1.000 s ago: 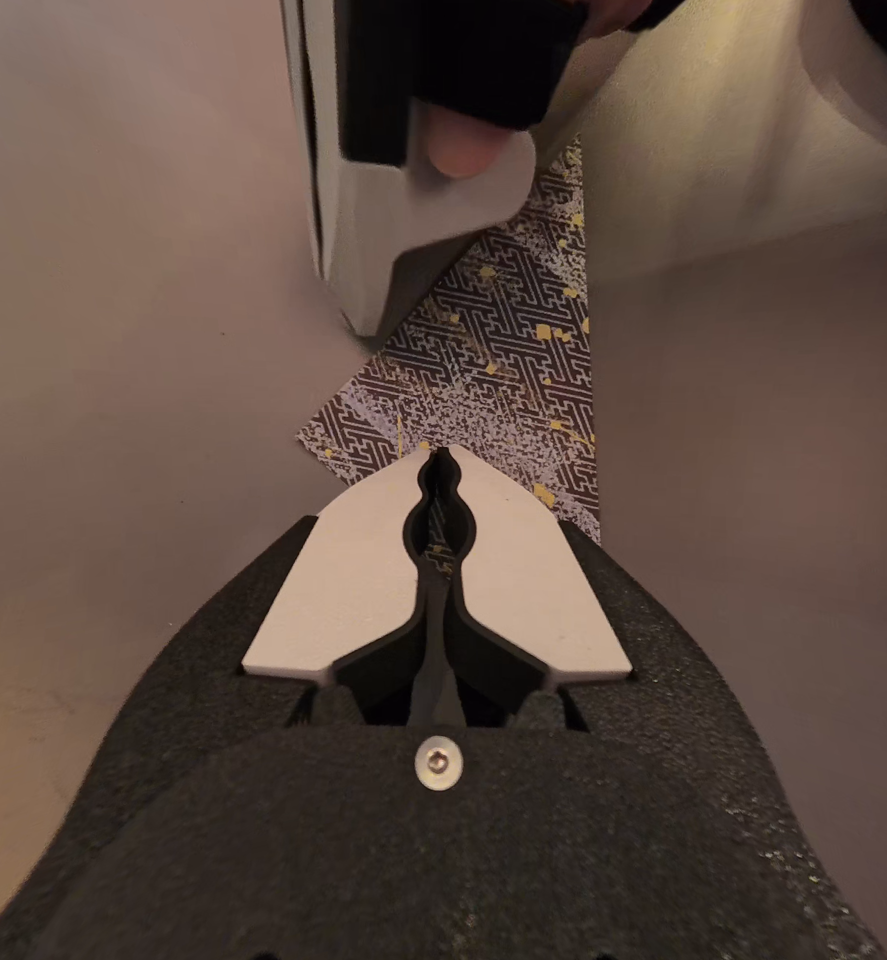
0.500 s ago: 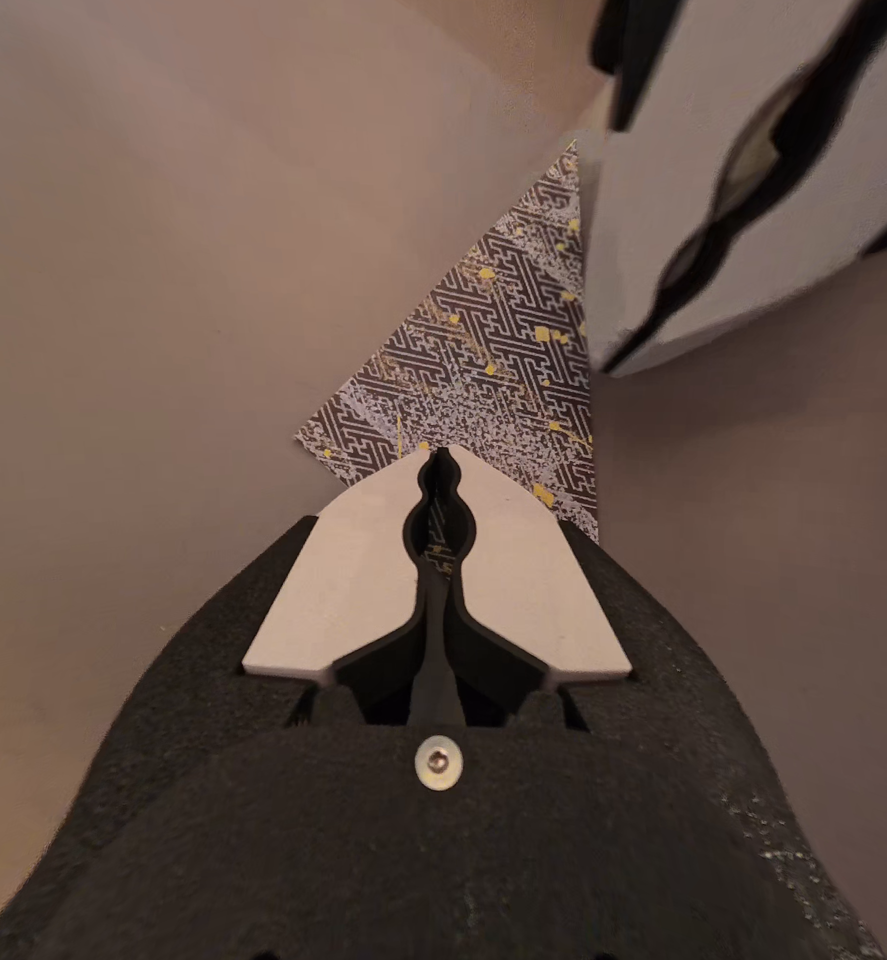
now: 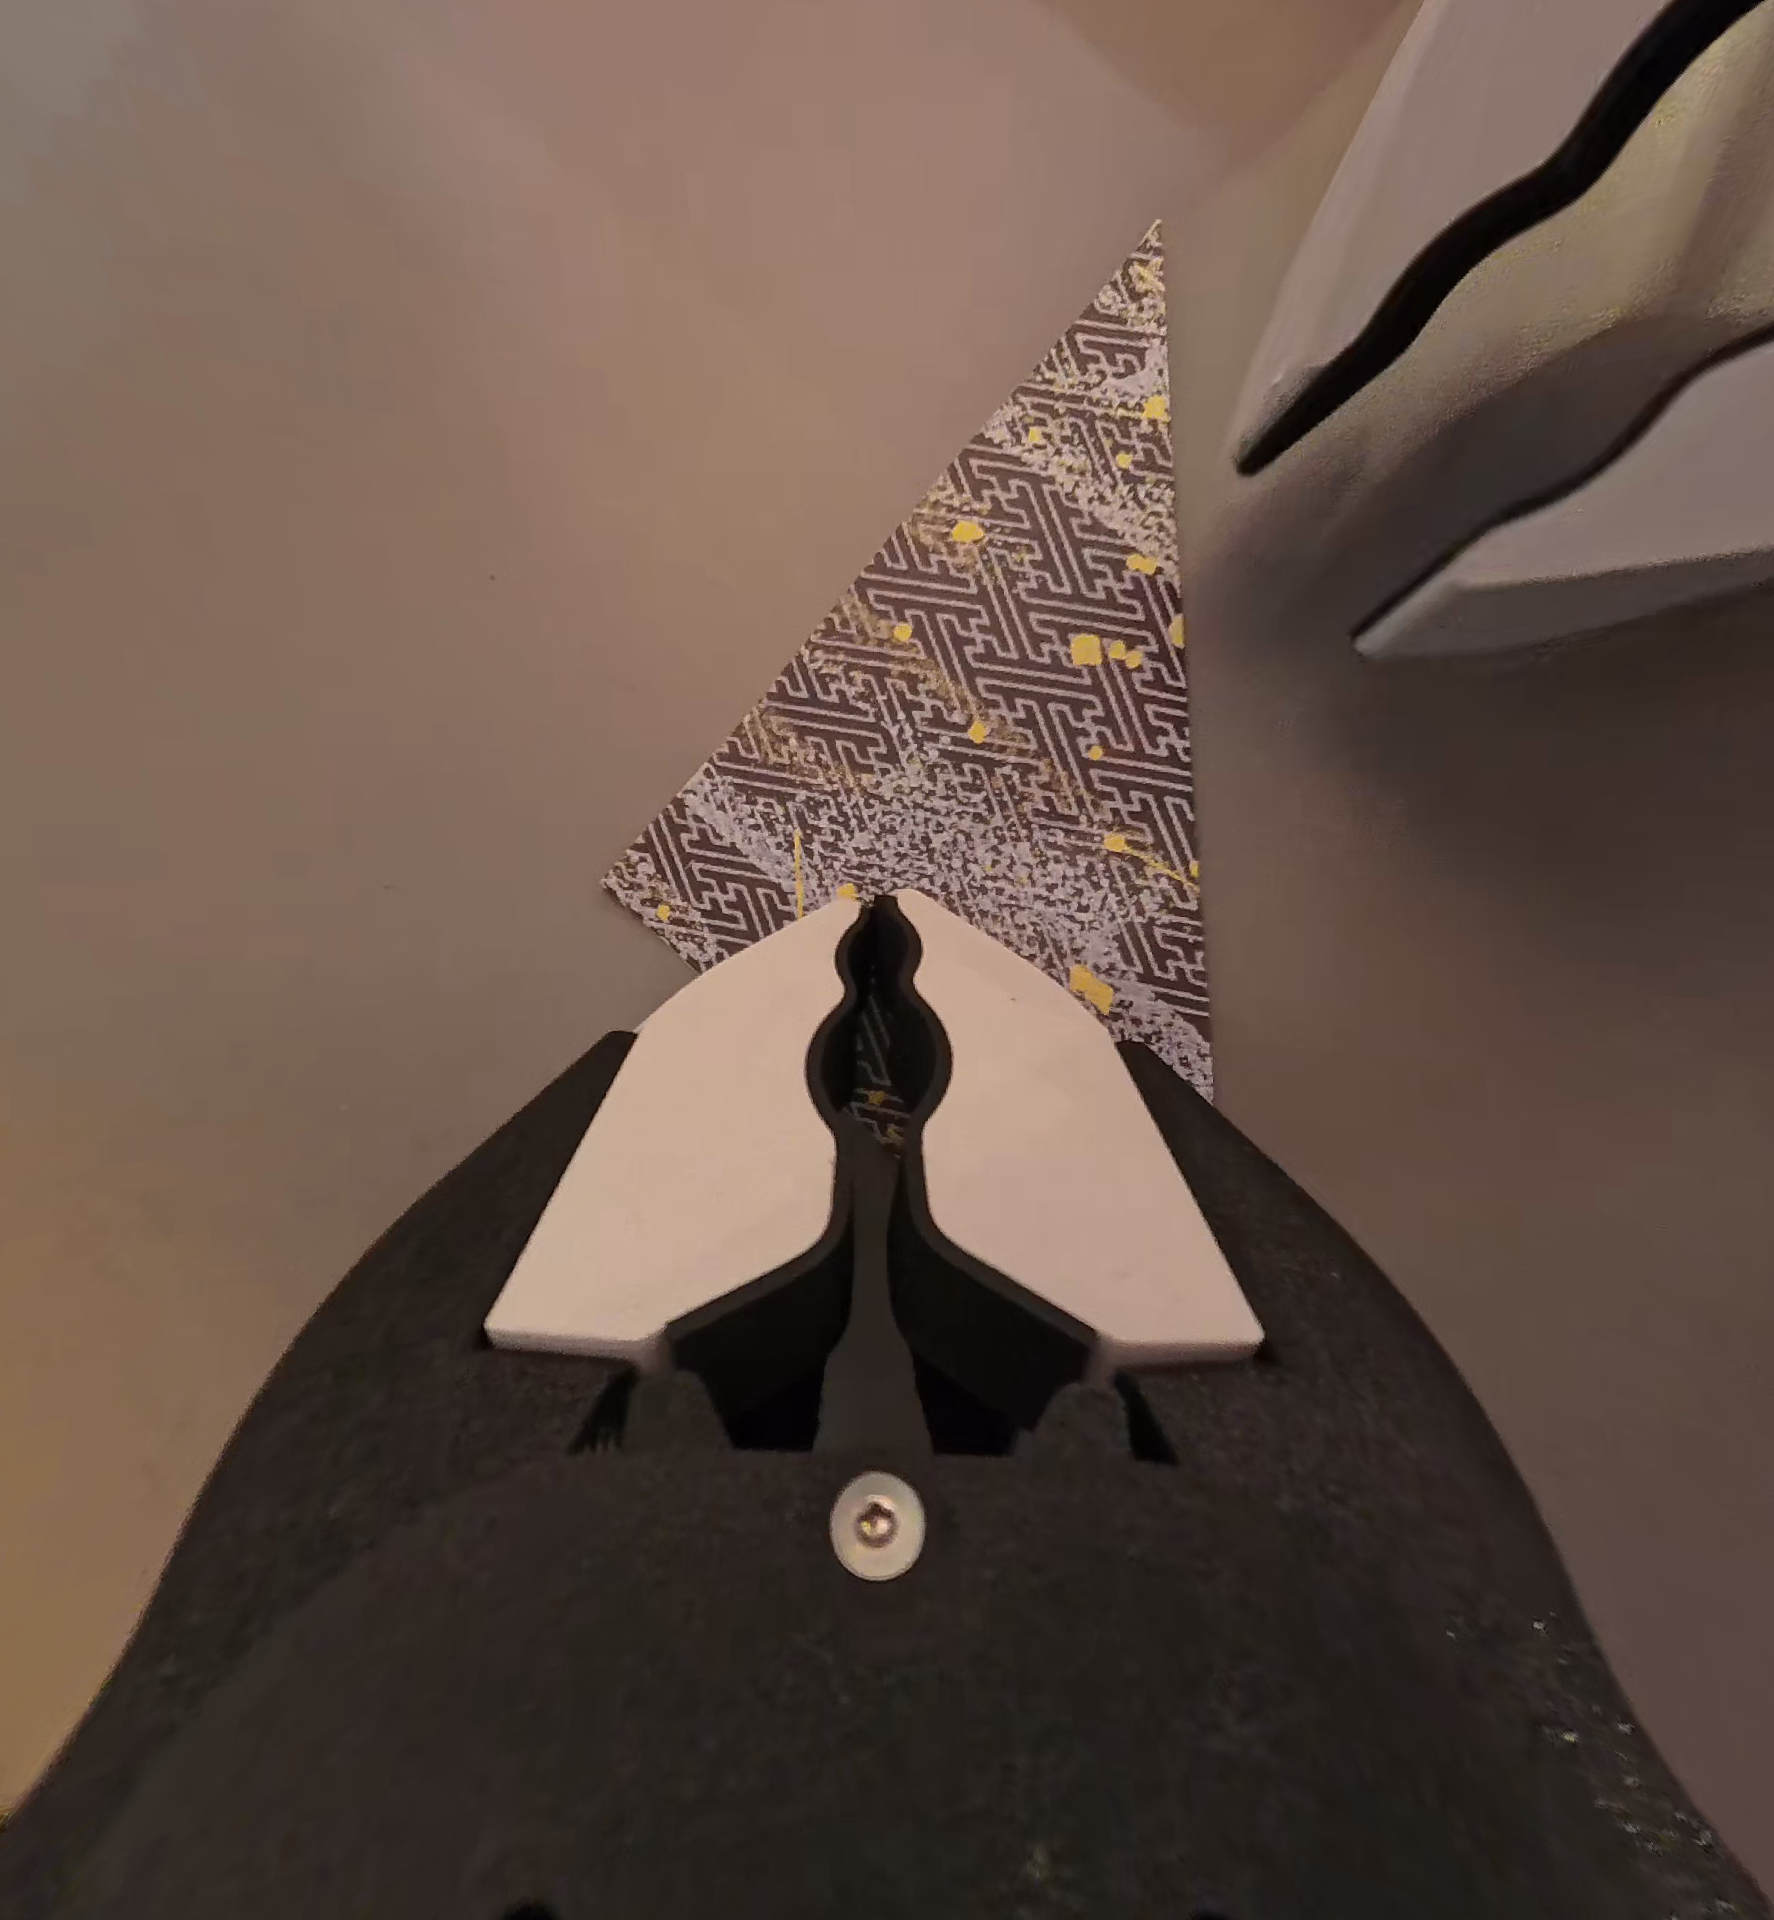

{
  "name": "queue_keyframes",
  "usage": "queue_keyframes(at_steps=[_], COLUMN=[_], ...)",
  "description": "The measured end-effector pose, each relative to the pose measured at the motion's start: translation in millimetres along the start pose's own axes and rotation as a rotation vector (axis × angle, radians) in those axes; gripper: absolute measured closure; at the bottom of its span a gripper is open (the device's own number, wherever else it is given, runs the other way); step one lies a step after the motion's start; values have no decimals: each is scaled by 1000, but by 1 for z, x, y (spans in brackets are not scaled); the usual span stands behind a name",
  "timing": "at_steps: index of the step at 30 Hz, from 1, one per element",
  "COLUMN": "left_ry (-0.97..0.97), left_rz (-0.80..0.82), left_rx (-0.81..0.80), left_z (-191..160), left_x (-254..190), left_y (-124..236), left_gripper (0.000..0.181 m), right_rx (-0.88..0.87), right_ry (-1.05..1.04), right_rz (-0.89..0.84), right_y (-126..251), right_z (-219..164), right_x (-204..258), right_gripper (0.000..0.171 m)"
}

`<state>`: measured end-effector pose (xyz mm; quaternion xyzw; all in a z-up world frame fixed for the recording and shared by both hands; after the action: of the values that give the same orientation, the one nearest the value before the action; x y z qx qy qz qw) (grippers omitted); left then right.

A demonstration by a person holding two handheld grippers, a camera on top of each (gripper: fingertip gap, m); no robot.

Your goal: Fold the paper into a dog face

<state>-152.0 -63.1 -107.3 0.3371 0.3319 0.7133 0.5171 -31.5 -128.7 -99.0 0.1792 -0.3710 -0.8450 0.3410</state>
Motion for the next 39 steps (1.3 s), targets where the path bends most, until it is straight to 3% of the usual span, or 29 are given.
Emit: queue_keyframes(at_steps=[1,3,9,15,22,33,39], left_ry=[-2,-3,53,100,129,12,44], left_rz=[3,1,-26,-47,-141,-159,-170], left_rx=[4,15,36,28,33,28,1], left_z=[0,1,2,0,-3,14,14], left_x=[0,0,2,-2,-20,-57,-57], left_y=[0,0,0,2,8,2,1], left_gripper=[181,181,181,181,181,181,181], right_rx=[39,122,109,52,54,111,40], right_ry=[-9,-46,-334,-435,-459,-433,-342], right_rz=[-33,-75,27,25,107,489,437], right_y=[0,0,-9,-20,-39,-81,-56], right_z=[-4,-10,-2,9,32,74,66], right_x=[-3,-8,-15,-26,-46,-36,-46], right_gripper=[144,160,146,140,139,152,144])
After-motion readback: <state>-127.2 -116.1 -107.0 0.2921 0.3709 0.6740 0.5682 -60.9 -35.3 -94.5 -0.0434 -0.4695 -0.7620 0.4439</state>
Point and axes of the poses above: each gripper's, where its closed fingertips meet, y back along the fingers, z out of its top, x = y × z across the jaws, the point moved 6 cm from there along y, back along the fingers, and after that the axes turned 1 degree about z, right-handed, at the moved point
